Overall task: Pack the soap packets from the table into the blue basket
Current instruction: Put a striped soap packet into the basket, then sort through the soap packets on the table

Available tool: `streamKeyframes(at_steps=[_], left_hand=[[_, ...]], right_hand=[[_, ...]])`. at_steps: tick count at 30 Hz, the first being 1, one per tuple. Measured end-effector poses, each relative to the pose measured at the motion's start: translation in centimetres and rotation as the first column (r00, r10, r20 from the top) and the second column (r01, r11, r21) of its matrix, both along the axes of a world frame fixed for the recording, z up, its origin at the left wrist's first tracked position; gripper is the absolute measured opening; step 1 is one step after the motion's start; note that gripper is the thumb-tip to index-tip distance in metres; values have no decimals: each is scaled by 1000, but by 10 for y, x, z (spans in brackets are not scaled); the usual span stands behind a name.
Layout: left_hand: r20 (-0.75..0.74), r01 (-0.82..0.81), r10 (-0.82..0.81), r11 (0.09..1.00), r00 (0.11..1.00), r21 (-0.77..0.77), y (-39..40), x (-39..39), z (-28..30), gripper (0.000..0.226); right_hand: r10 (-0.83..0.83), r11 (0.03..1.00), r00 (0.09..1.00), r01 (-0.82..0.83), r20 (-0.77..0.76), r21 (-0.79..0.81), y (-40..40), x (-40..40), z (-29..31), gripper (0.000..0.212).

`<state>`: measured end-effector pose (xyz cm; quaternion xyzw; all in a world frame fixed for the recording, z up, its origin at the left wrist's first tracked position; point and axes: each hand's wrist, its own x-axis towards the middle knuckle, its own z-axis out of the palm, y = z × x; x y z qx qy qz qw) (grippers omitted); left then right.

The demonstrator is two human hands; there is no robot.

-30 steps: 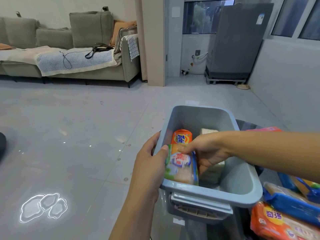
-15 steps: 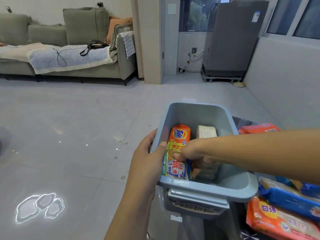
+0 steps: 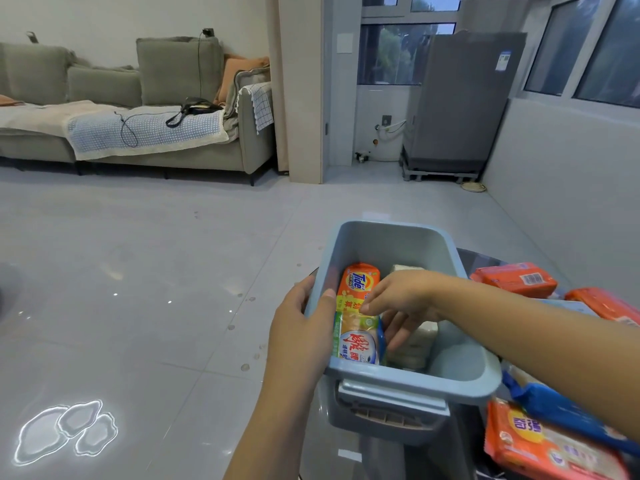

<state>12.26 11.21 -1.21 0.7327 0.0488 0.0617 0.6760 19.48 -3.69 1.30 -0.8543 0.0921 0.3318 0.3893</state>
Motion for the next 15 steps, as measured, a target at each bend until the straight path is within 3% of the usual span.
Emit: streamKeyframes(at_steps=[2,4,6,9,15], left_hand=[[11,-47,46,996,999,77,-2,-2,2,16],[44,-91,85,982,995,164,-4,-5,4,33],[93,-121,100,959,991,256,-8,-9,7,44],[211,-147,76,926,975,348,-16,-17,10,42],[338,-69,-24,963,941,261,-52,-36,16,29]], right_hand=[[29,999,996,-31,84,28,-7,-9,6,37],[52,996,975,-66,216,58,-17,-20,10,32],[17,988,929,-72,369,136,-26,-34,16,25],[-78,968,827,-72,557,242,-39,-59,28,16],[-230,952,643,-6,731,305,-74,-111,27,20]])
